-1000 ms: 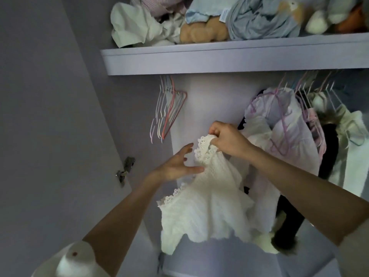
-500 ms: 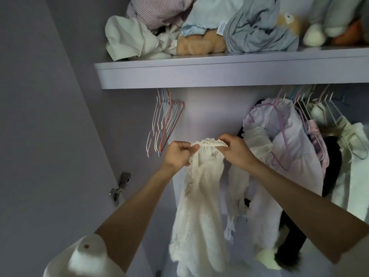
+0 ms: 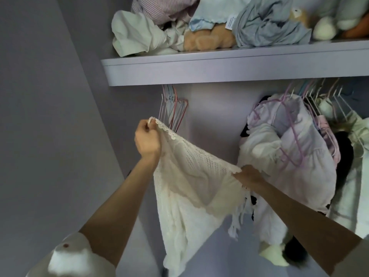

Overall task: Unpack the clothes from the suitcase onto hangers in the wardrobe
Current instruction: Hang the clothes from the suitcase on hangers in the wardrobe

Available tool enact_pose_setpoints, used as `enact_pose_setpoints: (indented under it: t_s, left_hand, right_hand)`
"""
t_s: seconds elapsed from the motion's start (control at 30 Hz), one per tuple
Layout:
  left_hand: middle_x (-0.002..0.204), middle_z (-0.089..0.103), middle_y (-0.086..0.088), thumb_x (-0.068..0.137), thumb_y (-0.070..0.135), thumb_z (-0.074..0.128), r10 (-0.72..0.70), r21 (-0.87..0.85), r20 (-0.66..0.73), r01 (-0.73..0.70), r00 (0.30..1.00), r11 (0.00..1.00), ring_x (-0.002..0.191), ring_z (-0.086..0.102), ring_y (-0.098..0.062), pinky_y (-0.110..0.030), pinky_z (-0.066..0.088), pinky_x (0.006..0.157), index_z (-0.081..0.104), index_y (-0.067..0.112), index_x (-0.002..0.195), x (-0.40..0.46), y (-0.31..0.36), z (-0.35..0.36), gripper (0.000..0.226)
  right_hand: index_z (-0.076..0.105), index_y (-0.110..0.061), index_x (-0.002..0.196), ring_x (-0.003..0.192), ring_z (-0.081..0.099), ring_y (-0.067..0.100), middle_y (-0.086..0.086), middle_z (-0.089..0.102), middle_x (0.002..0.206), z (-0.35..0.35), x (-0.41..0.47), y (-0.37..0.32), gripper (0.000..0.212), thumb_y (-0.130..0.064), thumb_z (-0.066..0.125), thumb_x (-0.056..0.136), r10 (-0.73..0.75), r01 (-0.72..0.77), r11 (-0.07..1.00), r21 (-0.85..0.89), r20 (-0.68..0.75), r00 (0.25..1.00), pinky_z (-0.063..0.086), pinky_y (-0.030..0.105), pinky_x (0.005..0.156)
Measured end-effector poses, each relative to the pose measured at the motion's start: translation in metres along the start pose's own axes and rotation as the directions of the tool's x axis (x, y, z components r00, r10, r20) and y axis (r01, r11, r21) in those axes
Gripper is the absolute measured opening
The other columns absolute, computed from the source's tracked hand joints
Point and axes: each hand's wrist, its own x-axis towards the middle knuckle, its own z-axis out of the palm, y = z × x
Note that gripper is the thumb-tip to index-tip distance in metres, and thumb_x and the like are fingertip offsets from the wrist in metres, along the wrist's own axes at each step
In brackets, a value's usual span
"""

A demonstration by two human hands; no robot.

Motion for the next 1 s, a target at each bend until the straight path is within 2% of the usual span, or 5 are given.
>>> enact_pose_setpoints:
  t_s: [0.27, 0.47, 0.57, 0.73, 1.0]
  left_hand:
    - [0.077, 0.052, -0.003, 0.061, 0.032, 0.047, -0.254, 0.205, 0.648, 0.156, 0.718, 0.966, 0.069, 0.047, -0.013, -0.013, 0.040, 0.063, 0.054, 0.017, 0.069, -0.015, -0.025, -0.020, 0.019]
    - [0.101, 0.050, 0.012, 0.078, 0.056, 0.063, -0.306, 0.441, 0.827, -0.208, 0.473, 0.873, 0.095, 0.050, -0.004, -0.021, 0.038, 0.082, 0.061, 0.023, 0.114, -0.029, -0.031, -0.015, 0.048]
    - [0.045, 0.042, 0.016, 0.086, 0.035, 0.064, -0.217, 0.365, 0.773, -0.136, 0.597, 0.921, 0.046, 0.040, 0.003, -0.019, 0.036, 0.057, 0.050, 0.019, 0.054, -0.027, -0.040, -0.019, 0.039]
    - [0.031, 0.042, 0.009, 0.091, 0.018, 0.055, -0.246, 0.225, 0.416, 0.163, 0.876, 0.961, 0.034, 0.036, -0.001, -0.024, 0.039, 0.055, 0.048, 0.012, 0.057, -0.005, -0.055, -0.035, 0.034]
    - [0.050, 0.050, 0.001, 0.088, 0.007, 0.050, -0.279, 0.151, 0.338, 0.241, 0.899, 0.959, 0.047, 0.042, -0.007, -0.022, 0.034, 0.049, 0.061, 0.018, 0.050, 0.002, -0.058, -0.041, 0.041]
  right_hand:
    - [0.054, -0.015, 0.062, 0.058, 0.043, 0.014, -0.004, 0.046, 0.058, -0.010, -0.006, -0.086, 0.024, -0.002, 0.050, 0.081, -0.238, 0.275, 0.916, 0.293, -0.155, 0.959, 0.033, 0.021, 0.047]
    - [0.037, -0.017, 0.056, 0.053, 0.029, 0.015, -0.001, 0.033, 0.057, 0.003, -0.012, -0.139, 0.028, -0.001, 0.049, 0.076, -0.386, 0.387, 0.864, 0.320, -0.071, 0.920, 0.023, 0.027, 0.051]
    - [0.046, -0.010, 0.061, 0.054, 0.035, 0.014, 0.004, 0.040, 0.058, 0.014, -0.001, -0.138, 0.019, -0.001, 0.052, 0.077, -0.370, 0.367, 0.876, 0.314, -0.052, 0.928, 0.024, 0.025, 0.049]
    - [0.054, 0.004, 0.114, 0.094, 0.044, 0.014, 0.003, 0.048, 0.099, 0.026, 0.015, -0.115, 0.030, -0.007, 0.059, 0.086, -0.323, 0.287, 0.943, 0.172, 0.245, 0.914, 0.044, 0.030, 0.080]
    - [0.060, -0.004, 0.112, 0.066, 0.050, 0.009, 0.005, 0.058, 0.093, 0.075, 0.035, -0.157, 0.024, -0.007, 0.044, 0.094, -0.319, 0.198, 0.808, 0.555, 0.130, 0.939, 0.039, 0.020, 0.056]
